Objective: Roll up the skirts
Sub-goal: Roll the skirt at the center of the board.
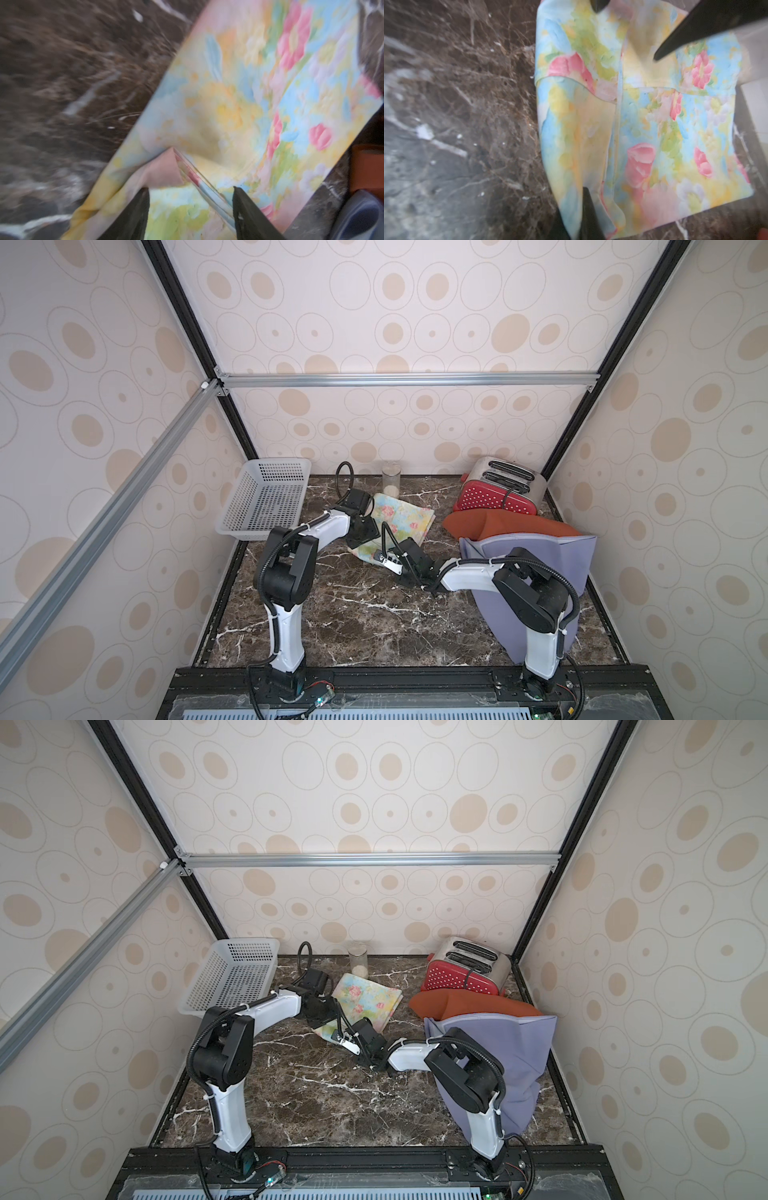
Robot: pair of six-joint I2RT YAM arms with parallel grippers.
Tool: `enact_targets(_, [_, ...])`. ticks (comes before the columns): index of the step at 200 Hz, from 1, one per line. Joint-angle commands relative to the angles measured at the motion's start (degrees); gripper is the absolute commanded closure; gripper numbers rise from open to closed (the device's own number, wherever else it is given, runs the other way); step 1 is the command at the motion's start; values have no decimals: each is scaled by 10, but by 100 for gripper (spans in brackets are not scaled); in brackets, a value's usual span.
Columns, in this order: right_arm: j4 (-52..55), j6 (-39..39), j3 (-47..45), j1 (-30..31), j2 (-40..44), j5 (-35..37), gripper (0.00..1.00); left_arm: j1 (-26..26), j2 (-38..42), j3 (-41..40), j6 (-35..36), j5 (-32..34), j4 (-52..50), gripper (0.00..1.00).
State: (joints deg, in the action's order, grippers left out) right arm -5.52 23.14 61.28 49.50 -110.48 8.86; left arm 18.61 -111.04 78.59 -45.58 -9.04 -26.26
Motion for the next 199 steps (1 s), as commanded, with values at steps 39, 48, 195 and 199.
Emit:
enact_targets(39, [71, -258, 27, -13, 30, -185, 100, -14, 176, -115, -71, 63, 5, 5])
enact_targets(48, [70, -288, 31, -16, 29, -206, 100, -14, 199, -144, -81, 65, 14, 3])
enact_targets(195, [-67, -431, -56, -55, 66, -390, 100, -8, 82, -141, -58, 46, 37, 29])
enact_targets(199, [-73, -433, -60, -56, 68, -395, 100, -7, 76, -133, -53, 52, 29, 35])
